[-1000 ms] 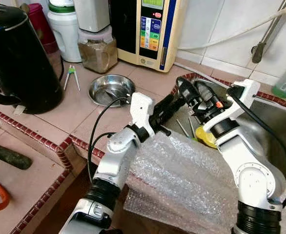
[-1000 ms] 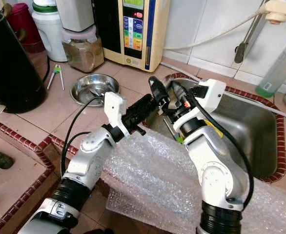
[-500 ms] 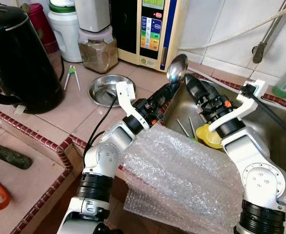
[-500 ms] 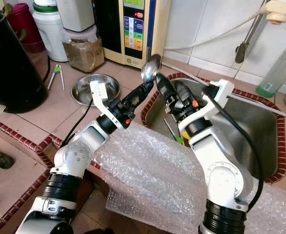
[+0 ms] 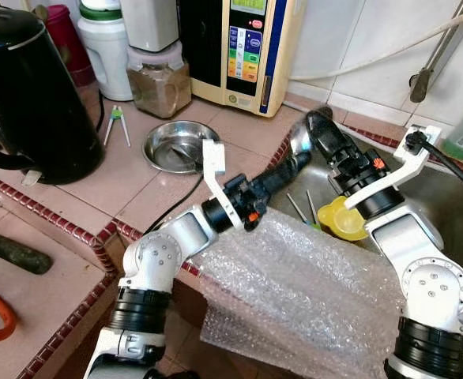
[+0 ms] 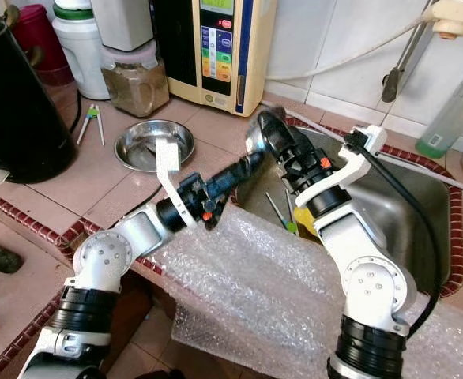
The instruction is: Kitchen organization
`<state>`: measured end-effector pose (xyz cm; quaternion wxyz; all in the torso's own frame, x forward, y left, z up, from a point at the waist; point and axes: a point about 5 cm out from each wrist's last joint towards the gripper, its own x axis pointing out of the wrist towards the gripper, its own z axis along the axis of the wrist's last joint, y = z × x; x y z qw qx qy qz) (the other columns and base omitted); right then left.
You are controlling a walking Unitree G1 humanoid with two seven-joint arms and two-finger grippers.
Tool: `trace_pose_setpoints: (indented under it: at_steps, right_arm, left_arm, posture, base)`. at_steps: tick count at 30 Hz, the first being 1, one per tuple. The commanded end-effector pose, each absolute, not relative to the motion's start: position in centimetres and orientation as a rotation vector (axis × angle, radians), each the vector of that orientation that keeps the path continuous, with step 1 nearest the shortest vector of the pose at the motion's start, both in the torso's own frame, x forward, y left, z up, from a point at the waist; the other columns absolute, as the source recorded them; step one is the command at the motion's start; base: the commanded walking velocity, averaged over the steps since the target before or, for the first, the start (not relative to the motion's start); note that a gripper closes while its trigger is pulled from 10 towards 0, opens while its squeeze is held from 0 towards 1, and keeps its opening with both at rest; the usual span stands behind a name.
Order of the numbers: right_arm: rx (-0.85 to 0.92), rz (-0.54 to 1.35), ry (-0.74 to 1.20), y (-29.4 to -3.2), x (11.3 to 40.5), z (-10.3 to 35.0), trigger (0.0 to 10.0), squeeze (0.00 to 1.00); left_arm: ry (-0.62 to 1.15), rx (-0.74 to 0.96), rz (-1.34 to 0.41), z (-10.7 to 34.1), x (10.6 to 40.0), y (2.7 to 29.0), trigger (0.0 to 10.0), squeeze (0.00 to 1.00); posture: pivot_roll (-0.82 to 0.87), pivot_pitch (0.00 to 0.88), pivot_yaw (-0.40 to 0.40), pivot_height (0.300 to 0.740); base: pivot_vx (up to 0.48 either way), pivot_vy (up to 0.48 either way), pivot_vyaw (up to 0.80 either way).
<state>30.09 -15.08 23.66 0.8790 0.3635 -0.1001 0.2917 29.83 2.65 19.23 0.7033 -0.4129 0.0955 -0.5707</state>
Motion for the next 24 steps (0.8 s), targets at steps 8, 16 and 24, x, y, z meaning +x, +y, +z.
trace_pose_setpoints:
  at_steps: [8,16,24]
  right_arm:
    - [0.789,0.628,-0.219,-15.2,29.9,23.8,0.0,0.00]
    - [0.793,0.653,-0.210,-16.1,28.8,23.3,0.0,0.00]
    - [0.785,0.726,-0.173,-15.8,28.0,23.0,0.0,0.00]
  left_arm:
    - [0.245,-0.905,-1.319,19.6,29.1,2.5,0.0,0.00]
    - [0.225,-0.903,-1.267,20.0,30.2,3.4,0.0,0.00]
    - [0.211,-0.894,-1.234,20.1,30.8,4.0,0.0,0.00]
  posture:
    - [-0.02,0.090,-0.003,0.740]
    - [-0.03,0.092,-0.006,0.740]
    - [-0.03,0.092,-0.010,0.740]
  base:
    - [0.000,0.000,0.00]
    - [0.000,0.000,0.00]
    - [0.000,0.000,0.00]
